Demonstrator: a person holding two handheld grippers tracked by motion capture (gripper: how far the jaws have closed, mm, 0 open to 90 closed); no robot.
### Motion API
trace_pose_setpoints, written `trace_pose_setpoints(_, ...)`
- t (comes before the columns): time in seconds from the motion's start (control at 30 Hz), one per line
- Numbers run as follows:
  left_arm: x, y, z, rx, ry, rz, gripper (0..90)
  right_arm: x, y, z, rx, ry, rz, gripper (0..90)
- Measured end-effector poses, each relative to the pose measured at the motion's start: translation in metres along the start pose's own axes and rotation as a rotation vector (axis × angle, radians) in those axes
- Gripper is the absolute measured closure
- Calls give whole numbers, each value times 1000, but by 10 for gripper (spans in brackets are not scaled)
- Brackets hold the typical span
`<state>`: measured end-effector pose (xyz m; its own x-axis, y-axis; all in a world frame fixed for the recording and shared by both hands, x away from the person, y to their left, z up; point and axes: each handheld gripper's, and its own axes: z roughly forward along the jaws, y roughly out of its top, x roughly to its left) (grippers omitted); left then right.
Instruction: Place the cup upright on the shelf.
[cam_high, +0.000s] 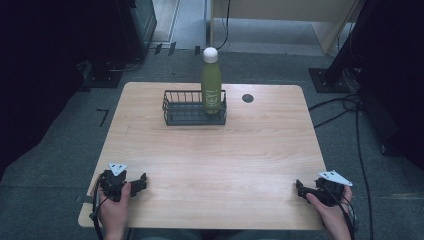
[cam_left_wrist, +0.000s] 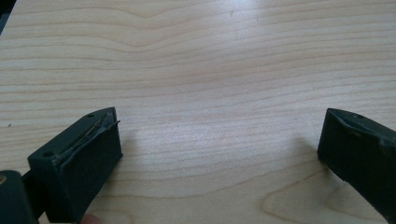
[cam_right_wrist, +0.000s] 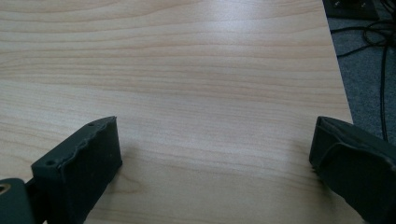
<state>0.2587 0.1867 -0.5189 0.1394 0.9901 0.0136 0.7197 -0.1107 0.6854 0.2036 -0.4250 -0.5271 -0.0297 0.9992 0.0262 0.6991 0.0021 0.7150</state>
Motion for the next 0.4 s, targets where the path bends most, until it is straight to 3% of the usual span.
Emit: trace_pose_setpoints(0.4,0,0,0,0,0,1,0,0,0,0,1,2,-2,17)
